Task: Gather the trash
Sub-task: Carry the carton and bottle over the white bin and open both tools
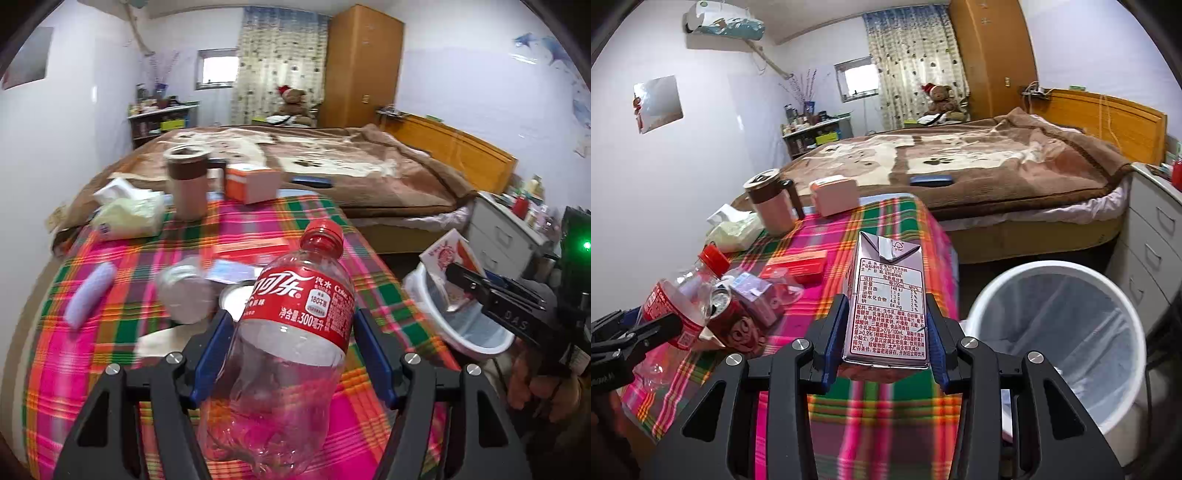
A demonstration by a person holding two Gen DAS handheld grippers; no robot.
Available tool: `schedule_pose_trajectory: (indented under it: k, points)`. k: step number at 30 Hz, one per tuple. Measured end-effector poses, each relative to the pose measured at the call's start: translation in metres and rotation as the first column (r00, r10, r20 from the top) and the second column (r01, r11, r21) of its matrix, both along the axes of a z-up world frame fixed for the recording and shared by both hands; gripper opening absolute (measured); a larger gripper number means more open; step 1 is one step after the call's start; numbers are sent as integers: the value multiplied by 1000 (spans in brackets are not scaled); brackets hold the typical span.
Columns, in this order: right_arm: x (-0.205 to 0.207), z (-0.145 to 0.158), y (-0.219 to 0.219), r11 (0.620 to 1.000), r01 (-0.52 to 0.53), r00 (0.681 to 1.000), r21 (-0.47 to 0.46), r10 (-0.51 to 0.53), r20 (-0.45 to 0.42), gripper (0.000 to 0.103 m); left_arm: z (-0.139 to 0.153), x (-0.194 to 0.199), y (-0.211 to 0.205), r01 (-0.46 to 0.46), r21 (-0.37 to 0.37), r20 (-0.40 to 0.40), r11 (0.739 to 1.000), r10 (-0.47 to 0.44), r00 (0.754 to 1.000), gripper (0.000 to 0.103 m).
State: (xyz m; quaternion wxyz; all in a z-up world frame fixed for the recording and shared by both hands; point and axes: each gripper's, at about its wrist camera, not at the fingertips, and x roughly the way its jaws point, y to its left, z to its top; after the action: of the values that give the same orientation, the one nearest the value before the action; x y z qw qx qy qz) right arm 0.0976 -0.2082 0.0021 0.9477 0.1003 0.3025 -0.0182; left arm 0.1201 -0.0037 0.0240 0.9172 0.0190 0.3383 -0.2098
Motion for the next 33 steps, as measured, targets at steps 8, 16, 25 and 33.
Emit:
schedule_pose_trajectory:
  k: [8, 16, 25, 33]
  points:
    - [-18, 4, -37, 997, 79, 997, -11, -79, 12, 41, 2, -8, -56, 101, -14, 3, 995, -101, 995, 69]
    - [-28, 1, -63, 989, 150, 989, -11, -150, 12, 41, -2, -15, -97, 174, -20, -14, 985, -174, 985, 69]
    - [-37, -9, -95, 976, 215, 976, -22, -216, -23, 41, -9, -16, -143, 261, -26, -48, 965, -262, 964, 69]
    - [-36, -30, -121, 972, 235, 966, -5, -234, -114, 41, -25, -9, -190, 311, -1, -96, 950, -310, 946, 69]
